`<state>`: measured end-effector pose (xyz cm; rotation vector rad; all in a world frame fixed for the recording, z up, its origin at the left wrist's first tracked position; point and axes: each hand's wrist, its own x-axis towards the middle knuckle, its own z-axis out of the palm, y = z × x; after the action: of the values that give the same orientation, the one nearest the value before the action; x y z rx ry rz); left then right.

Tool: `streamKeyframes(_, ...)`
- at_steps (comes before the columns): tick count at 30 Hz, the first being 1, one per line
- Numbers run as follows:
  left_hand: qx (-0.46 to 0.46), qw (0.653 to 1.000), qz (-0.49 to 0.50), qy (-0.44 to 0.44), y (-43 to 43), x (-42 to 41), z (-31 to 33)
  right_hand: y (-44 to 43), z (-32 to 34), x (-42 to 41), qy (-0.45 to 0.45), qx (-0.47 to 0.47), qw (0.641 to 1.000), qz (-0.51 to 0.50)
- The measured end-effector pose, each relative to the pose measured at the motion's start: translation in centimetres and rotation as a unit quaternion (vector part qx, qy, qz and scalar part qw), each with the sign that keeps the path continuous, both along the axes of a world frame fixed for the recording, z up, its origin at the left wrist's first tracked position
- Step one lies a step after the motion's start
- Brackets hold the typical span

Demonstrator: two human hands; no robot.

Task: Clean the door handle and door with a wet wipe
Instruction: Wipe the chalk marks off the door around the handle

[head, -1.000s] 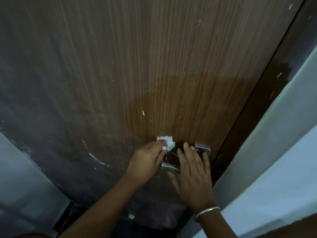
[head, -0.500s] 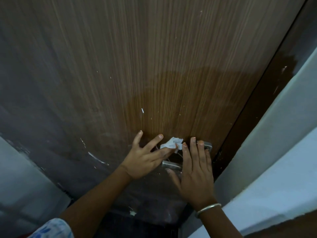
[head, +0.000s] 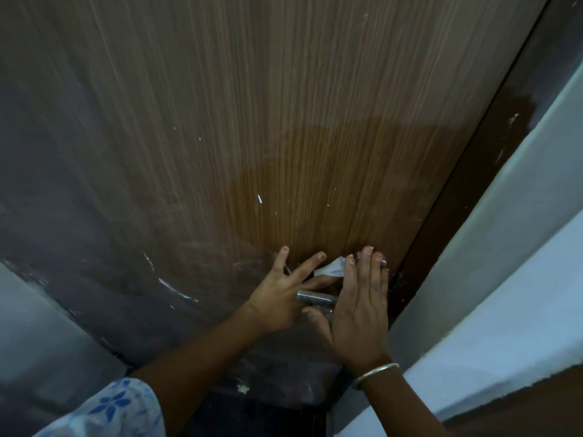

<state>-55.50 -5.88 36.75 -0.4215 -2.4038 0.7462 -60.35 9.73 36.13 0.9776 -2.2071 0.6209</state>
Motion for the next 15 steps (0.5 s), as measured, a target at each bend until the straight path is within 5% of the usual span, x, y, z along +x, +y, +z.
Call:
streamKeyframes(7, 0.094, 0.989, 0.111, 0.004, -0.3, 2.1, -1.2, 0.4, 0.2, 0.2, 0.0, 0.015, 1.0, 0.005)
streamKeyframes(15, 0.227, 0.939, 0.258, -0.009, -2.2, 4.6, -2.0, 0.3, 1.0, 0.7, -0.042, 0.023, 0.999, 0.0)
